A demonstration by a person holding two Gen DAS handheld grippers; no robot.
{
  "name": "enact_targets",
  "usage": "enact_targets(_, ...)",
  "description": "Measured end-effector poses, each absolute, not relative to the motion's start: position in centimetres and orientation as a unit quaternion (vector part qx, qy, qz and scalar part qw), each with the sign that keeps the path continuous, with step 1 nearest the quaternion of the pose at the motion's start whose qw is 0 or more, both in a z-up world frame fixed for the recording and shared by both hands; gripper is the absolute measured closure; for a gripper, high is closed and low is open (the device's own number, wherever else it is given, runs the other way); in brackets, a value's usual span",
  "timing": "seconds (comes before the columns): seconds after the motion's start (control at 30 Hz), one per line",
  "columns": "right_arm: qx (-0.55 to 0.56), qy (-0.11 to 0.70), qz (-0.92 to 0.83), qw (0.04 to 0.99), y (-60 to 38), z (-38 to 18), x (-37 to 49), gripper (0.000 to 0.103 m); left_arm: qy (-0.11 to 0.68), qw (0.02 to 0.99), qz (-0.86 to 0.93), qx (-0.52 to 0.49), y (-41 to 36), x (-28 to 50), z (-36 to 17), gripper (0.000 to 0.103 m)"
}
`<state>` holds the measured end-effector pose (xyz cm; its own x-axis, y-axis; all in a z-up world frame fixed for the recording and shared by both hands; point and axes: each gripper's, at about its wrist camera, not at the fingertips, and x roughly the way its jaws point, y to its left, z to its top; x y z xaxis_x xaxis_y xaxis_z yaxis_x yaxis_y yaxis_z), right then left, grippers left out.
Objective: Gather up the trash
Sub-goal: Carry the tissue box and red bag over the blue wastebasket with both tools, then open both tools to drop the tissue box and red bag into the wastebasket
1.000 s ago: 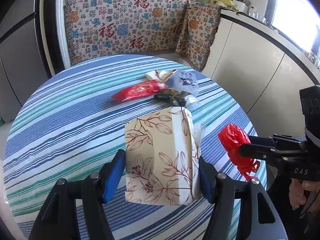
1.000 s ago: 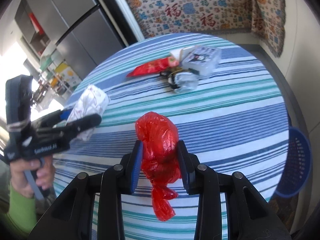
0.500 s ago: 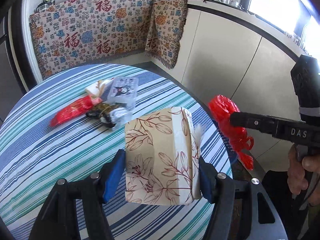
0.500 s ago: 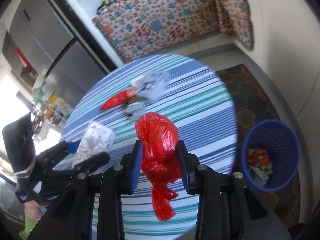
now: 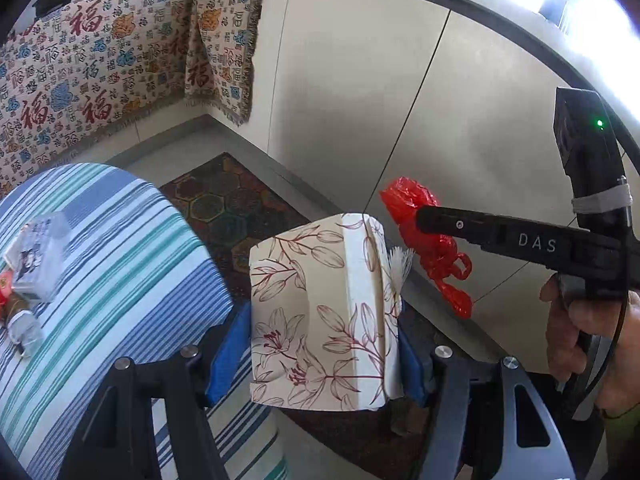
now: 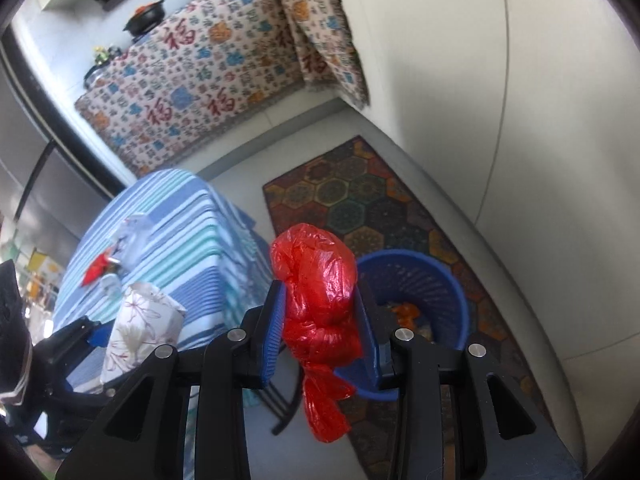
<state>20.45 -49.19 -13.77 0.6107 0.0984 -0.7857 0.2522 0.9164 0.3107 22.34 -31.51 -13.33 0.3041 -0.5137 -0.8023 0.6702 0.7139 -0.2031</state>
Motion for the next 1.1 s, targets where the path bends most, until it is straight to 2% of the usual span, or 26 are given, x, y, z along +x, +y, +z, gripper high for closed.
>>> enact_targets(0.43,0.226,0.466,-0.075,0.852,-56.2,-19.0,22.2,0.068,0.495,0.789,-0.351,0.098,-39.2,25.0,-20.4,0.035)
enact_targets(0.87,0.274,0.480,-0.085,0.829,-59.5,-21.7,22.9,0.067,0.495,0.788,-0.349,0.111,-43.0,26.4,-23.8,0.033)
enact_targets(1.1,0.290,0.469,-0.083,0.830,-60.0,-22.0,23.5,0.054,0.509,0.776,-0.355,0.111,-44.2,26.7,-24.9,0.033)
